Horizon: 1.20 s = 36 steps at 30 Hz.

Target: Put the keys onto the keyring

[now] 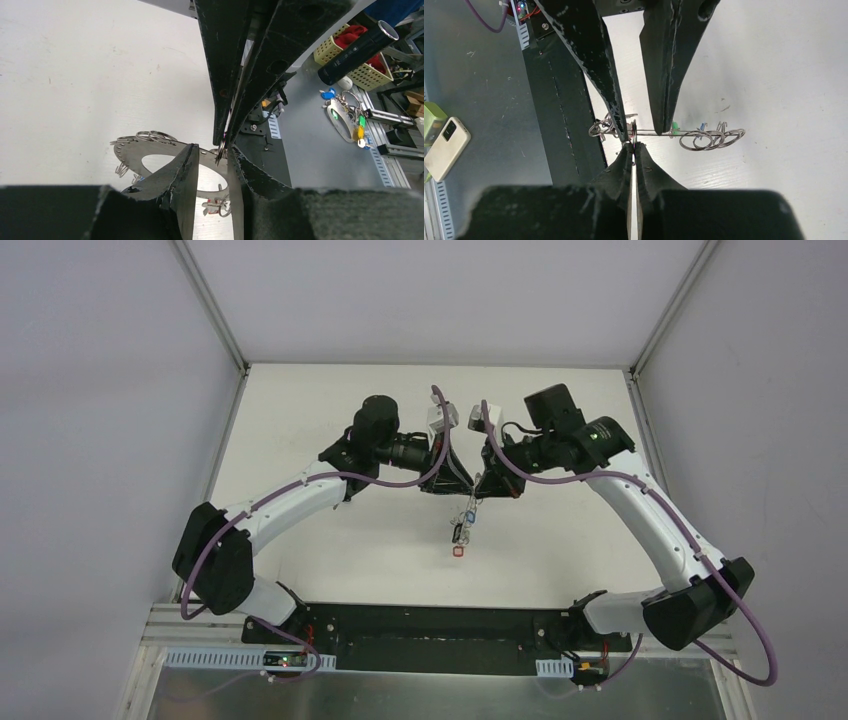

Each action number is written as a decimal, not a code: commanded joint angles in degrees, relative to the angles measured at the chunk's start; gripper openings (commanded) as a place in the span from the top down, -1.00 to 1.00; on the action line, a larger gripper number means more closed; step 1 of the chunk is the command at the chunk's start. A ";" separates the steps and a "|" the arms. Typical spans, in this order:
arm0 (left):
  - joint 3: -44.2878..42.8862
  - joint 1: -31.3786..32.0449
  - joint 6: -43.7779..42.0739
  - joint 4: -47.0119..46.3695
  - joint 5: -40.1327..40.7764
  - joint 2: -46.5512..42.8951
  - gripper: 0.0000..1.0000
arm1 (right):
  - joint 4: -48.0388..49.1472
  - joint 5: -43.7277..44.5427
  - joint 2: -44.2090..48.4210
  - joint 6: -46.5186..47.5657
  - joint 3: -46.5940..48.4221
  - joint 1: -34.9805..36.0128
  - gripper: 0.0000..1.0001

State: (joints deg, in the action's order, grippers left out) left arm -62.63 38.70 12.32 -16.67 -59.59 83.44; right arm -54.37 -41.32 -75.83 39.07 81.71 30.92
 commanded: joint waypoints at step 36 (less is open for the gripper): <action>1.28 0.68 15.46 -17.41 -0.88 -2.32 1.00 | 10.85 -14.00 8.51 -5.87 -8.61 -9.32 0.23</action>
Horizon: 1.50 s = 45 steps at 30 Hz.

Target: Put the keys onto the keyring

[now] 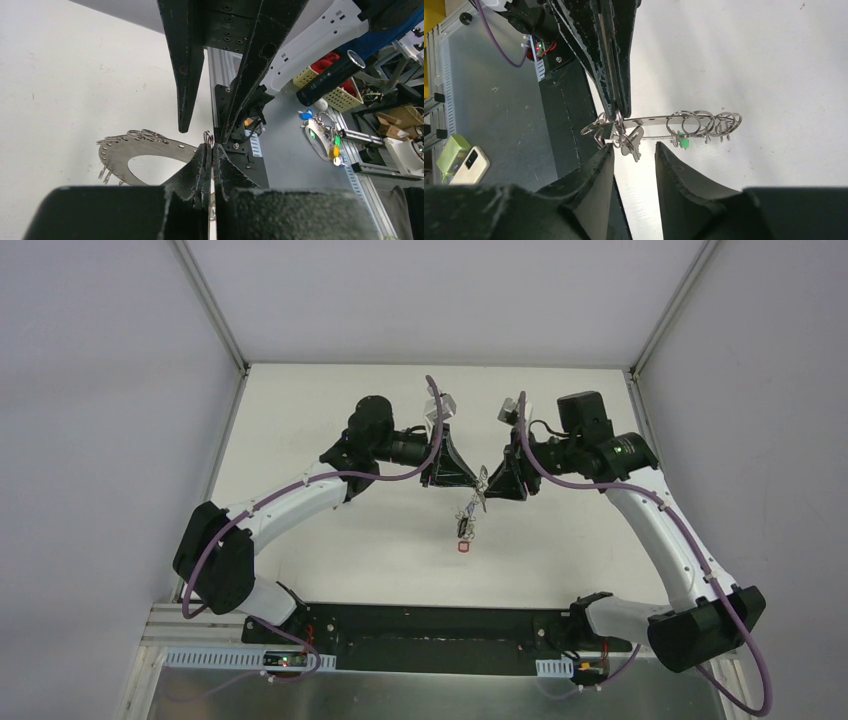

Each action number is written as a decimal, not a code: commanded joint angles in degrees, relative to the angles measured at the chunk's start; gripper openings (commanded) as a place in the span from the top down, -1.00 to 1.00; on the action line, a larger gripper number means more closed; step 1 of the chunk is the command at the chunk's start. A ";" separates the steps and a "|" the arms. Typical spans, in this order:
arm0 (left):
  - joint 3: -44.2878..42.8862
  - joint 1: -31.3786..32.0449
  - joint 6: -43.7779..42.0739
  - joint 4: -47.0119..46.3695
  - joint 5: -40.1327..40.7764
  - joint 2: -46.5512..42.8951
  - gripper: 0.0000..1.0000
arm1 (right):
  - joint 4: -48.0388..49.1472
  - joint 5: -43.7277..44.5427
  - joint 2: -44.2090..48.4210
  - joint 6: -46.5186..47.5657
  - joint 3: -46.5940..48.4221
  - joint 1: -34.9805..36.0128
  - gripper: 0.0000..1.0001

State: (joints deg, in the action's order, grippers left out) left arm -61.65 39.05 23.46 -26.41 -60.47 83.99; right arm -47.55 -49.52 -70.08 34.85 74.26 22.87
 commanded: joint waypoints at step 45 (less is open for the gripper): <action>3.60 1.07 15.02 -23.92 1.04 -2.18 1.00 | 11.92 -16.69 -0.17 -6.38 -5.66 -1.88 1.00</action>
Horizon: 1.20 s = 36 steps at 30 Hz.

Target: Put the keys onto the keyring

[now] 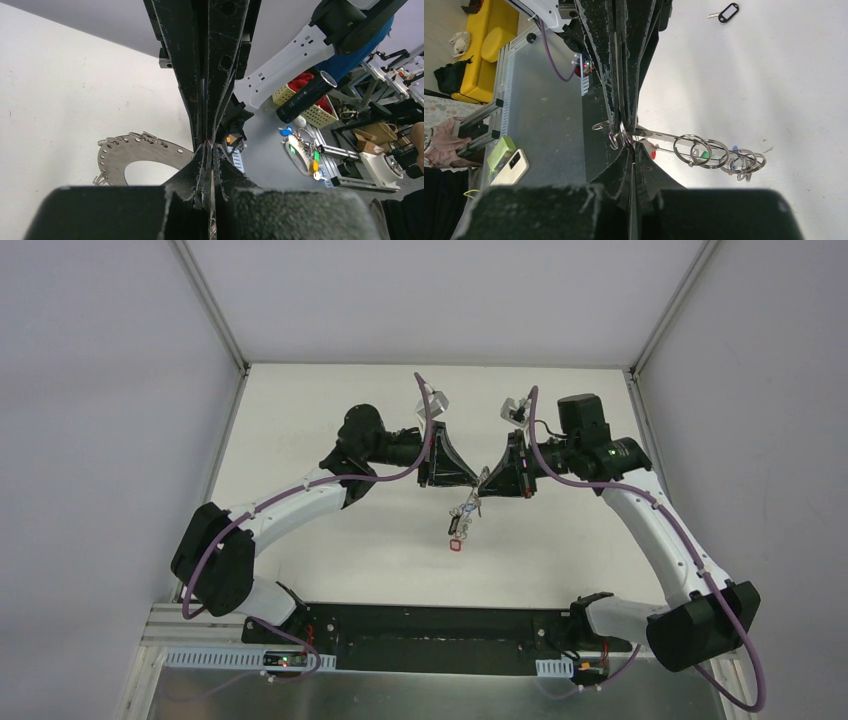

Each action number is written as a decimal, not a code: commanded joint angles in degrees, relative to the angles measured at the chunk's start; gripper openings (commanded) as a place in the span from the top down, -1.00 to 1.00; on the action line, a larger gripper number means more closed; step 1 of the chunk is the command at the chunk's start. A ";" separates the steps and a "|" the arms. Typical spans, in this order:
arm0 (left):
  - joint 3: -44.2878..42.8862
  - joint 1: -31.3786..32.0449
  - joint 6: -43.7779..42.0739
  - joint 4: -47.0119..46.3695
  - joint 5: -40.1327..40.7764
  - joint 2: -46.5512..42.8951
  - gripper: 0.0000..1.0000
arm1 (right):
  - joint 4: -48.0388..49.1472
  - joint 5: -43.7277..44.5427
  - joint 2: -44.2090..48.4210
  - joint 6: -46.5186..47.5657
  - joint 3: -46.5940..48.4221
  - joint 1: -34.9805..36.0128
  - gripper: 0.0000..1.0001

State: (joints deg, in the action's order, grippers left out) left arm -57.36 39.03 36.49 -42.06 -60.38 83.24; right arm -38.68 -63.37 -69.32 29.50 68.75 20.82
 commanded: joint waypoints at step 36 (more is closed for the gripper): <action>2.11 2.46 2.77 -13.79 -1.03 -1.80 1.00 | 12.50 -11.27 -0.91 -9.67 -1.92 -1.33 0.70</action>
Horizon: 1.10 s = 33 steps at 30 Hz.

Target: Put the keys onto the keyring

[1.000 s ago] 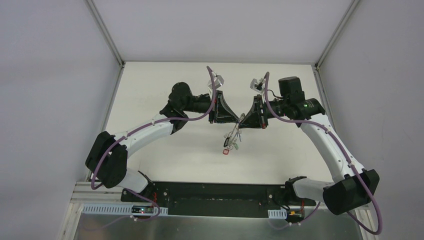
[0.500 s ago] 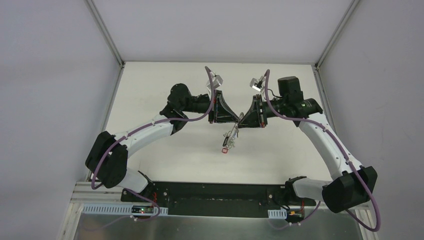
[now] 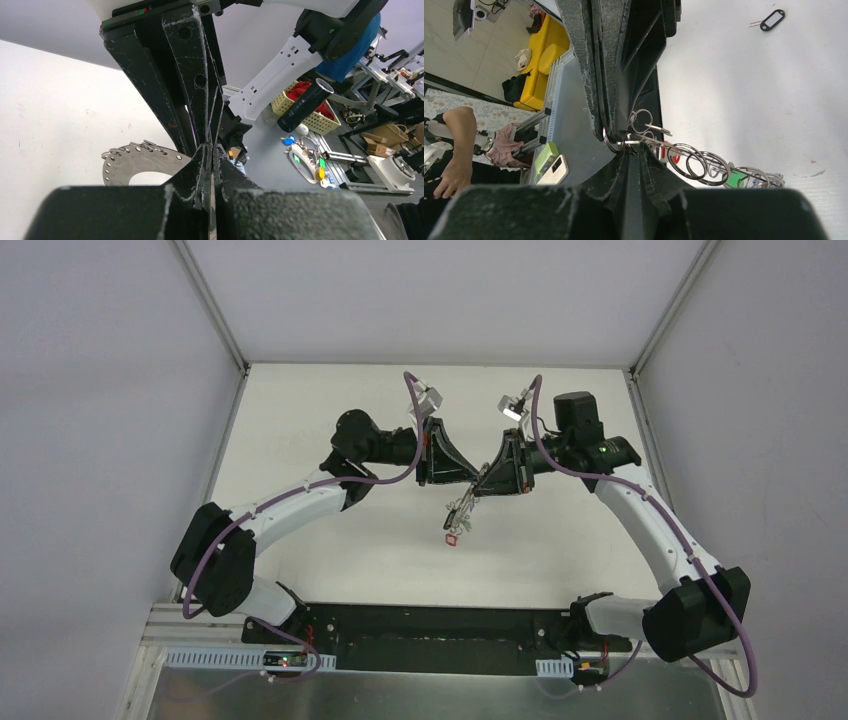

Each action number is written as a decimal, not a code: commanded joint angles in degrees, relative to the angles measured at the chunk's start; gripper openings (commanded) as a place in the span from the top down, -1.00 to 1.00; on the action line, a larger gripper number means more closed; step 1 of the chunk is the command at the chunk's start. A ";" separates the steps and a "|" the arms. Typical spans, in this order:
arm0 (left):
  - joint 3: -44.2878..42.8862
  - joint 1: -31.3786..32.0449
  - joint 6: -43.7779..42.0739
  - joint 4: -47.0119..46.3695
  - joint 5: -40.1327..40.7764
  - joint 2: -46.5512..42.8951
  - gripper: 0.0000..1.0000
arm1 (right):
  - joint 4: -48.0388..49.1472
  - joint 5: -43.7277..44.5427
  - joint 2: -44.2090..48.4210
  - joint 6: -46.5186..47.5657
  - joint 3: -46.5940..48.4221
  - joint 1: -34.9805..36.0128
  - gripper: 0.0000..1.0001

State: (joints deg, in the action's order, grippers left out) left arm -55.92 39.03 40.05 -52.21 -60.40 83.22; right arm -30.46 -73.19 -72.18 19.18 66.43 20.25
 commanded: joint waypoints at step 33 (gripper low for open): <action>0.07 2.37 2.10 -2.56 1.00 -1.70 1.00 | -2.94 2.08 7.72 11.14 0.44 -3.16 0.34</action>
State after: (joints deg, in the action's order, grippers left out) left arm -55.42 40.93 41.32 -50.50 -59.57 83.22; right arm -33.71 -70.94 -66.41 27.90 67.64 17.58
